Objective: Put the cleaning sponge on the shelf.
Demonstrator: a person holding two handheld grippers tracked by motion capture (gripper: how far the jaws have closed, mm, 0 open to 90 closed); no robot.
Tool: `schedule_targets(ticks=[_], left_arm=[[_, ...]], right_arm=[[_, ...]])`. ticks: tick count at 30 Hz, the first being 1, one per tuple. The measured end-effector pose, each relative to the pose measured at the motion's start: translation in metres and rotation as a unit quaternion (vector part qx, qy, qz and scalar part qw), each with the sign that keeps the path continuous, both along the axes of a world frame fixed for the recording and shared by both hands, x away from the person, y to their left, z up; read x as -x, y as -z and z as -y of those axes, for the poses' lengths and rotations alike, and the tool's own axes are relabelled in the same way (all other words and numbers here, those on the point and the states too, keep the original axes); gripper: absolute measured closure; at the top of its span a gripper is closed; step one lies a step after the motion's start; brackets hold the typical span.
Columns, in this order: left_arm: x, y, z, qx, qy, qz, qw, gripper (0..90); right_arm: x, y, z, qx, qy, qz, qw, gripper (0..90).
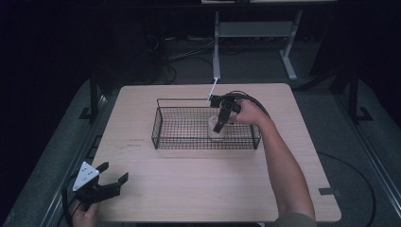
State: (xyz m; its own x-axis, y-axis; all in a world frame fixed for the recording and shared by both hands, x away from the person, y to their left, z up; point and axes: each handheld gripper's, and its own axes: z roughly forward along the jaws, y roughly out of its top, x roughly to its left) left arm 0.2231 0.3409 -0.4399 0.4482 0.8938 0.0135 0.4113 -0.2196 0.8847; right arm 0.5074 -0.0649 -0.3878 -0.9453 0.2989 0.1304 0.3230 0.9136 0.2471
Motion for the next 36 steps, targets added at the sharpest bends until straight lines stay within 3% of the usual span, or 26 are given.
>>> schedule_targets(ticks=[11, 22, 36], left_arm=[[0.001, 0.0, 0.001, -0.002, 0.001, 0.0, 1.0, 13.7], [-0.003, 0.001, 0.004, -0.006, 0.005, -0.005, 1.0, 13.7], [-0.004, 0.002, 0.007, -0.007, 0.012, -0.005, 0.9999, 13.7]], right_arm=[[0.003, -0.007, -0.001, -0.012, -0.003, -0.005, 0.9999, 19.3], [0.01, -0.026, 0.002, -0.033, -0.005, 0.016, 0.9993, 19.7], [0.031, -0.046, 0.006, -0.028, -0.027, 0.034, 0.9987, 19.9]])
